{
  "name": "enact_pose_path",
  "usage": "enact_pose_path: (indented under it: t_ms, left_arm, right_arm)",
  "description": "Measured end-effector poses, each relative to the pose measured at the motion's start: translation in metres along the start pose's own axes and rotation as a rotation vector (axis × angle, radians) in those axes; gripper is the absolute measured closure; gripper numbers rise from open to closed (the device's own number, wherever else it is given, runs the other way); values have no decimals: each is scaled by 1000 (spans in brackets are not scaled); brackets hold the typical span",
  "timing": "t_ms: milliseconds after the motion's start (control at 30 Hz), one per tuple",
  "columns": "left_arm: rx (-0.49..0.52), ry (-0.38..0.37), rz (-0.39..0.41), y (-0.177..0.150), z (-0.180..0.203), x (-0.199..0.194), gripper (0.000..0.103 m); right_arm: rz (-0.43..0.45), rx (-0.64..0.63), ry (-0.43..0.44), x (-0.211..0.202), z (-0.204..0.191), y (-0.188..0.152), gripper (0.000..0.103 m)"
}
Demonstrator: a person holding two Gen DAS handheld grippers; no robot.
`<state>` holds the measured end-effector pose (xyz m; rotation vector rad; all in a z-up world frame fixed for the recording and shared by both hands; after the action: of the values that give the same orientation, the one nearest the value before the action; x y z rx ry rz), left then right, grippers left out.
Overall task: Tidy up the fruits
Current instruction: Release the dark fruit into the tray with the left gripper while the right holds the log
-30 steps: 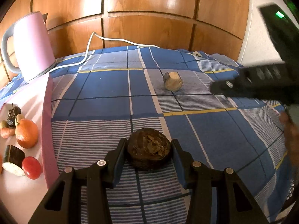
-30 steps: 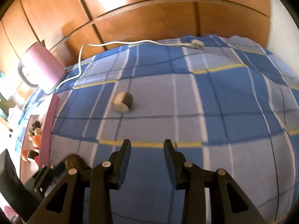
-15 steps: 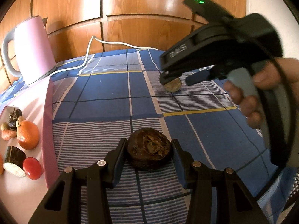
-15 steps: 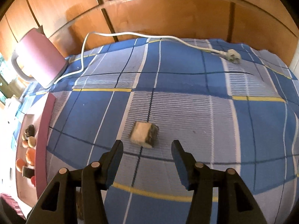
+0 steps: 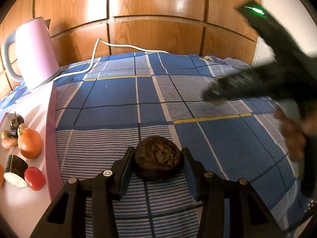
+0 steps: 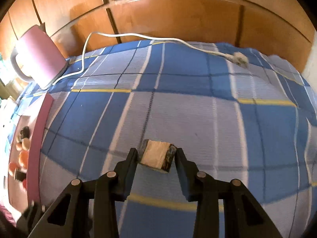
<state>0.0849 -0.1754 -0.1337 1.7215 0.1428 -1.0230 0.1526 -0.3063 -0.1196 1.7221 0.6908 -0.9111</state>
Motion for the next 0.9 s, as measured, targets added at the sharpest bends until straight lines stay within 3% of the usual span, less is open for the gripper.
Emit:
enact_pose_path:
  t_ms: [300, 667, 900]
  left_arm:
    - [-3, 3, -26, 1, -1, 2, 55]
    - [-23, -15, -79, 2, -2, -1, 56]
    - [-67, -35, -67, 9, -3, -23, 56]
  right_arm:
    - [-3, 37, -61, -29, 36, -52, 64]
    - [46, 104, -9, -32, 43, -55, 64]
    - [58, 104, -3, -33, 44, -56, 64]
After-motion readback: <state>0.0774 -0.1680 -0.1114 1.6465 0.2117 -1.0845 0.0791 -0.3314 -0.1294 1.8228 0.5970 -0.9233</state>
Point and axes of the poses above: each gripper's, at about its wrist camera, not at the fingertips, and x roughly the way its jaws point, z to its right, y to its top, the point moved 9 cm from there along x, roughly the way its jaws point, and after that the axes turned 7 degrees about x, right-handed, at the moved point
